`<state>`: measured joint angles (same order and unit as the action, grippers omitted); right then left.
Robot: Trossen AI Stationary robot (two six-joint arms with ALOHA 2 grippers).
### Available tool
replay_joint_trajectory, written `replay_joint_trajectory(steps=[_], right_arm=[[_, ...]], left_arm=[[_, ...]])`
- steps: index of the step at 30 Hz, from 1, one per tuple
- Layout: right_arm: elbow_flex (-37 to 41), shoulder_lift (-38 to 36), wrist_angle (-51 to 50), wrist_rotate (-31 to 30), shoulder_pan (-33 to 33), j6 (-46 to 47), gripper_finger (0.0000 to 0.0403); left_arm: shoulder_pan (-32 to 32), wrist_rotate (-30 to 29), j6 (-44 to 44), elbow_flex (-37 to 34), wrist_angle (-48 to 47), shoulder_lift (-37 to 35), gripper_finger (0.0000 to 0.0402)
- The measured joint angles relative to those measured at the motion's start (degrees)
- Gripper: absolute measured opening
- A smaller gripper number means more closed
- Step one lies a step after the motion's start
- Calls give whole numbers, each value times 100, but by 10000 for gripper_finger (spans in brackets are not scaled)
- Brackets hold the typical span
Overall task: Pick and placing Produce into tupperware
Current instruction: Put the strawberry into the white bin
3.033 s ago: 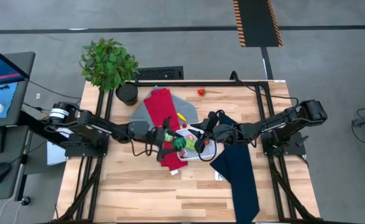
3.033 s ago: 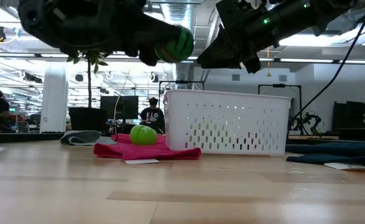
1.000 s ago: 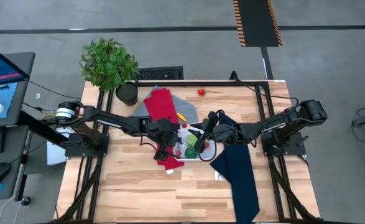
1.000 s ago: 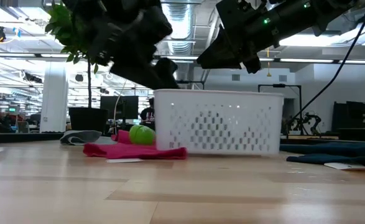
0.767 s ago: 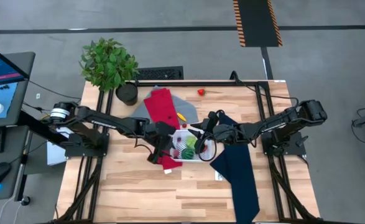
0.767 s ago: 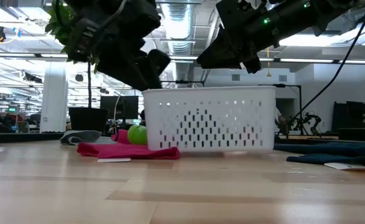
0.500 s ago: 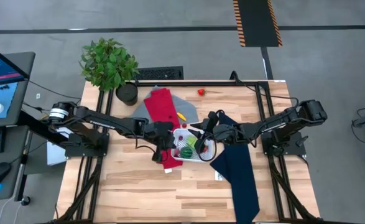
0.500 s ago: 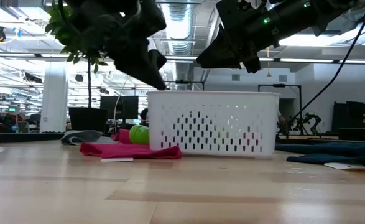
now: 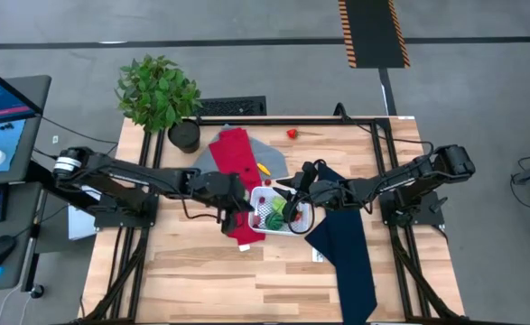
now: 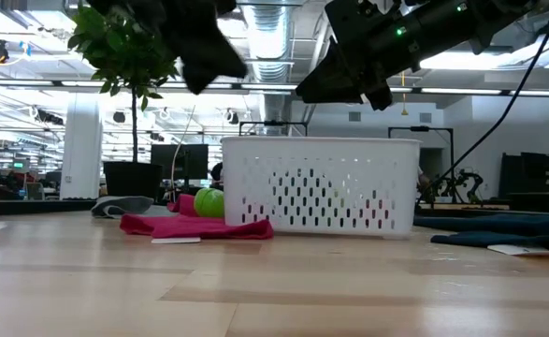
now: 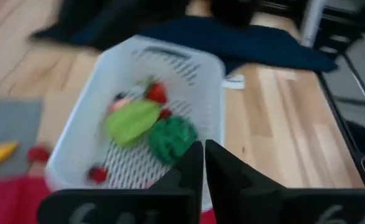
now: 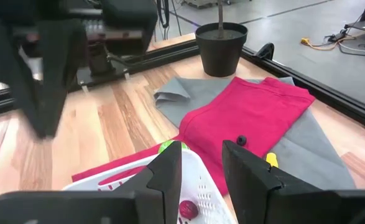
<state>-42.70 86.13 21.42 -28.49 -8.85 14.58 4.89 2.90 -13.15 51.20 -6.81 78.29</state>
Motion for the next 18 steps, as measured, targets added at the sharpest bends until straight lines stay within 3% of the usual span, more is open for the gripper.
replay_joint_trajectory(steps=[8, 13, 14, 18], right_arm=[[0, 0, 0, 0, -2, -1, 139], [0, 0, -1, 0, -1, -2, 137], [0, 0, -1, 0, -1, -1, 137], [0, 0, -3, 0, 0, 0, 139]], left_arm=[[116, -981, -1115, -2, -1033, -431, 7], [476, -2155, -2709, -9, -1605, -719, 7], [566, -2339, -2668, -7, -1631, -732, 7], [721, -2440, -1112, -9, -2162, -612, 7]])
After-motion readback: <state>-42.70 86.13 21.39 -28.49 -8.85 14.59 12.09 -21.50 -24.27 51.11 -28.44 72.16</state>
